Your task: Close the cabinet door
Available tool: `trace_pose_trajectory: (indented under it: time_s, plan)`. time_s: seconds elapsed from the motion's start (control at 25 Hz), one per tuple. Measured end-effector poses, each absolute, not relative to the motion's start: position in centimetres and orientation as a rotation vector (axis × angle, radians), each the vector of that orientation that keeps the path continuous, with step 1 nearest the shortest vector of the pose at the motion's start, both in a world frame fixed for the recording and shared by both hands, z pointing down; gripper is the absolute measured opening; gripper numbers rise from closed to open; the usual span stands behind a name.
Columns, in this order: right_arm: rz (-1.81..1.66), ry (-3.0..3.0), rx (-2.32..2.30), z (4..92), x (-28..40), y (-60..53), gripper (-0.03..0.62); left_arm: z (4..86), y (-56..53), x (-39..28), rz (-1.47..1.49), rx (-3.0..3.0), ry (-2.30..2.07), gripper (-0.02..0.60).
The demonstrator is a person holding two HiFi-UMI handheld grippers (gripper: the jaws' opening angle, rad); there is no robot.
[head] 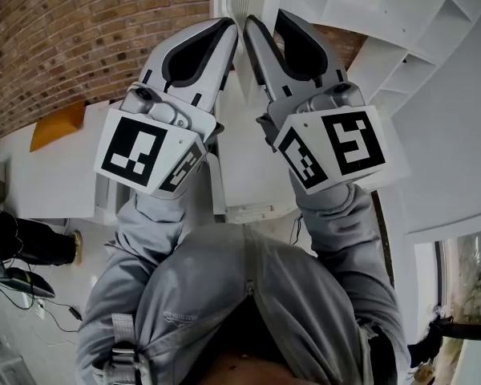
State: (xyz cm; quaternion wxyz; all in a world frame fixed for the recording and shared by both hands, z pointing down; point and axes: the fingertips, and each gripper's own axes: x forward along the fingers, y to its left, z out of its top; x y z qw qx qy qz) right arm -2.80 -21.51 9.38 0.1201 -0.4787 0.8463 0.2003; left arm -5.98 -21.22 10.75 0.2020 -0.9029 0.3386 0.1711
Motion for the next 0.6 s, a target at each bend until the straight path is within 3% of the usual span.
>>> trace_pose_trajectory:
  time_s: [0.6]
  plan:
    - [0.502,2.466,-1.463,9.7,1.1,-22.1,0.106,11.0,-21.5,-2.4,0.449,-2.581,0.801,0.005]
